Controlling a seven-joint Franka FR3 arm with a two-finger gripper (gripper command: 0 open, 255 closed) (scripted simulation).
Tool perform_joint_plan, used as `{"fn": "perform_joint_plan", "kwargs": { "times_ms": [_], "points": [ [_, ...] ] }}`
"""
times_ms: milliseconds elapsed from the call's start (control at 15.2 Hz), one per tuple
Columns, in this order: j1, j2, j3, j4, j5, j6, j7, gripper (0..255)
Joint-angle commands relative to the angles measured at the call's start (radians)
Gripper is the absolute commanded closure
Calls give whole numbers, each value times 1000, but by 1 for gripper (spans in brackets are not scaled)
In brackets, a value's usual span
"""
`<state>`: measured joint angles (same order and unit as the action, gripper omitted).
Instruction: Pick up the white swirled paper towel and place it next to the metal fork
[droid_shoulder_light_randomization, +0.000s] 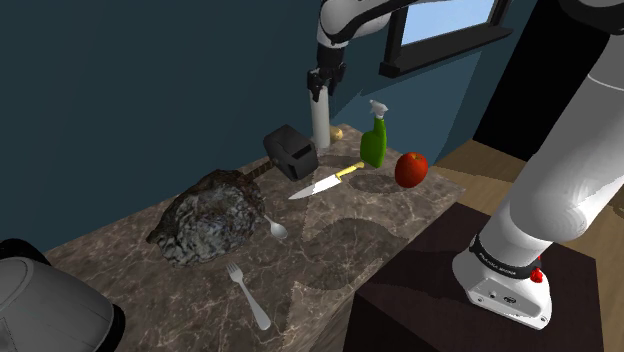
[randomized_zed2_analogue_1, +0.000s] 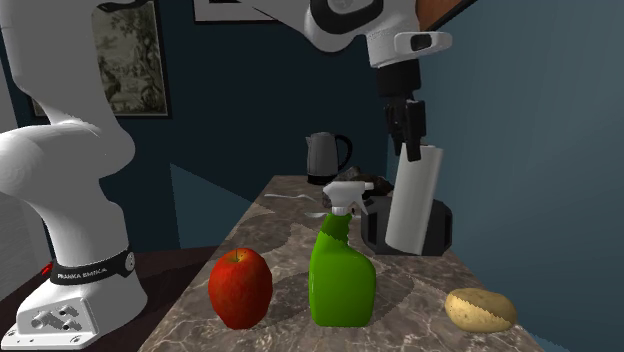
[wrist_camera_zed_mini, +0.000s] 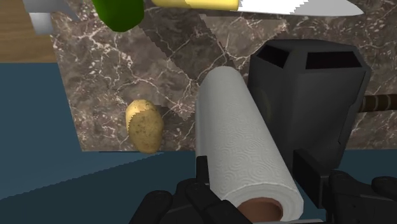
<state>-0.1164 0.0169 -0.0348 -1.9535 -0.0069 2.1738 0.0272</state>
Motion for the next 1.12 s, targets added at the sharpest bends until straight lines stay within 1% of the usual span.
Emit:
{"fn": "perform_joint_plan", "kwargs": {
  "times_ms": [0, 1056],
  "points": [
    [0, -5, 0, 21, 0, -27, 1, 255],
    [1, -19, 1, 219, 0, -239, 0, 255]
  ]
}}
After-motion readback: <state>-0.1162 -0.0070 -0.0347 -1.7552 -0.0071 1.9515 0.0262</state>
